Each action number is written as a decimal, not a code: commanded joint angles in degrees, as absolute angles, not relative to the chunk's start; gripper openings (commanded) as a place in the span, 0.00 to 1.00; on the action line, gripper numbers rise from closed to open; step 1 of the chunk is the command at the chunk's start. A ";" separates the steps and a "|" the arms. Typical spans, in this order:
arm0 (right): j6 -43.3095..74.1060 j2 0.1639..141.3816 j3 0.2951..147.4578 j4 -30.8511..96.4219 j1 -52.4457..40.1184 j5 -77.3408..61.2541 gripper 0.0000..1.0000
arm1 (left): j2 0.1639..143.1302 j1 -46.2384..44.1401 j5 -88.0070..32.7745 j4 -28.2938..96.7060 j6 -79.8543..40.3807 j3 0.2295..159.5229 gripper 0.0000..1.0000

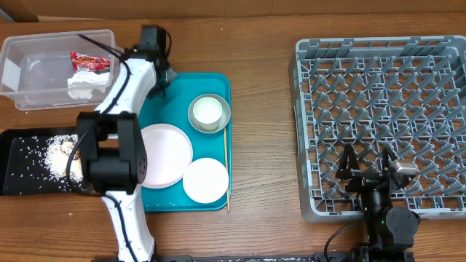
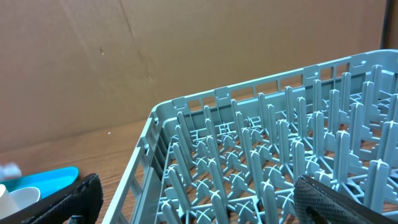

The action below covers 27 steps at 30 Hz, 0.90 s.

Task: Sort waste into correct bins and load items into the dishwasher
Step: 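Carry the wrapper and tissue left and drop them into the clear bin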

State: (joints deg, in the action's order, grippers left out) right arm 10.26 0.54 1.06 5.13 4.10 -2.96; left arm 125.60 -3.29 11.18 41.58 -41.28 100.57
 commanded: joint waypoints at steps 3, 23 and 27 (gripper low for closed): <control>10.02 0.16 0.47 4.67 4.25 -2.61 1.00 | 112.51 -2.24 19.99 36.29 -37.19 105.43 0.04; 10.04 0.16 0.47 4.67 4.25 -2.61 1.00 | 123.39 19.86 23.57 27.16 -37.23 105.41 0.96; 10.02 0.16 0.47 4.67 4.25 -2.61 1.00 | 122.61 21.02 19.75 28.10 -37.23 105.43 1.00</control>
State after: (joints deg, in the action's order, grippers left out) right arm 10.28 0.54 1.06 5.13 4.10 -2.94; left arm 123.79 20.95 23.90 27.88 -37.47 105.51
